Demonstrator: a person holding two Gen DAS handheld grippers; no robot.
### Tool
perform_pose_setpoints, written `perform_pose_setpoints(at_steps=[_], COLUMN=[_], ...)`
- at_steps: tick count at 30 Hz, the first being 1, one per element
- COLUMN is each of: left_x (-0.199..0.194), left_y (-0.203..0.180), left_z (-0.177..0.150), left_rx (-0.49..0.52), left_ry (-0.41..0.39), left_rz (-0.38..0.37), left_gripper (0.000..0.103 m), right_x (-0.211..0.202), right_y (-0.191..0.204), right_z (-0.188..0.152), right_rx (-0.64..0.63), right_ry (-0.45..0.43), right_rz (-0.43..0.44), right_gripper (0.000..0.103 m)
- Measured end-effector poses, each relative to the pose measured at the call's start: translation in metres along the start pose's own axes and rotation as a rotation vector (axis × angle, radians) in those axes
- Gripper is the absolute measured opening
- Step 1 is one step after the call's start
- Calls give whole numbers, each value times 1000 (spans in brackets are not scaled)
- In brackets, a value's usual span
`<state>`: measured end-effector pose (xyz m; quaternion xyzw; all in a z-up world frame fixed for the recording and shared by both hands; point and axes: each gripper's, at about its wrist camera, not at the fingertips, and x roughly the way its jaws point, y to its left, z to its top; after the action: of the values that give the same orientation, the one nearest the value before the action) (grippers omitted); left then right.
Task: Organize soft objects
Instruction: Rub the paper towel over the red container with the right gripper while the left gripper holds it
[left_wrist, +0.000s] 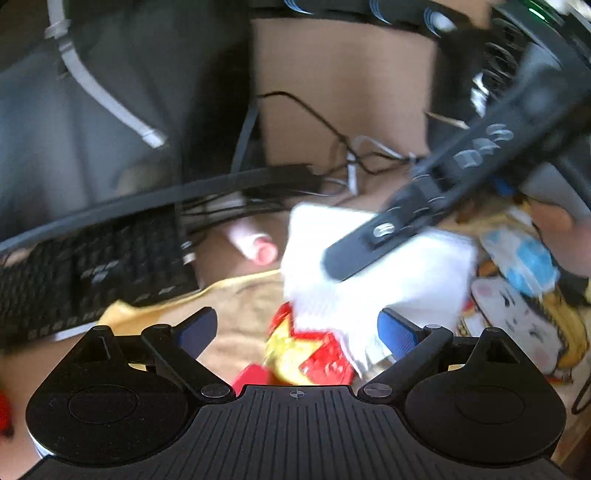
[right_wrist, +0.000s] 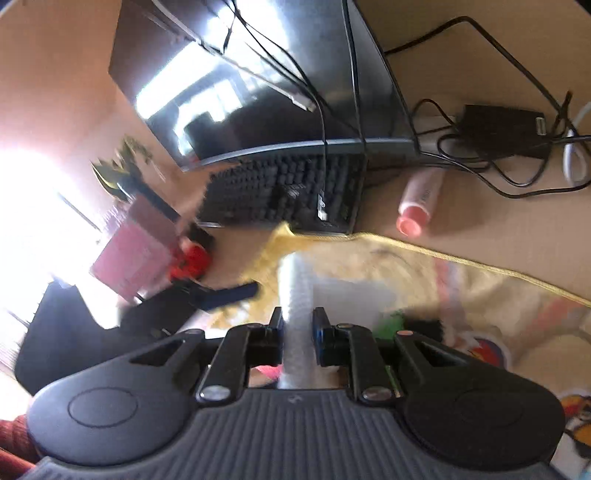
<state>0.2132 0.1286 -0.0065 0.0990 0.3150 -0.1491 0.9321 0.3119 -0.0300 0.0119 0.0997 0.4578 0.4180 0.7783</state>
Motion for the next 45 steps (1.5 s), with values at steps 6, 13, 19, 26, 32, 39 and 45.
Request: perform_pose_setpoints(at_steps=[6,13,19,26,32,39,45], left_x=[9,25,36,44,60,63,60], left_y=[-13,-21,-28,-29,-19,1,16], left_z=[9,10,2,-3,-1,9,9], left_rx=[148,314,456,552,539,242,-28], left_ry=[51,123,198,231,256,273,304], left_rz=[-35,-117,-170,-163,-153,-210,-272], left_gripper=[97,97,97,97,80,76,76], right_x=[0,-21,-38,-54,-63,-75,-81], right_y=[-30,-62,-82,-83,-71,-50,-30], right_z=[-10,-26,-42,-59,-63,-62,-62], right_rx=[70,141,212,255,241,187,142], right_ry=[32,17,3,-7,-27,-42,-40], right_rz=[-139,-245,-304,-316,-320,-378,-352], right_gripper=[18,18,18,18,18,18,18])
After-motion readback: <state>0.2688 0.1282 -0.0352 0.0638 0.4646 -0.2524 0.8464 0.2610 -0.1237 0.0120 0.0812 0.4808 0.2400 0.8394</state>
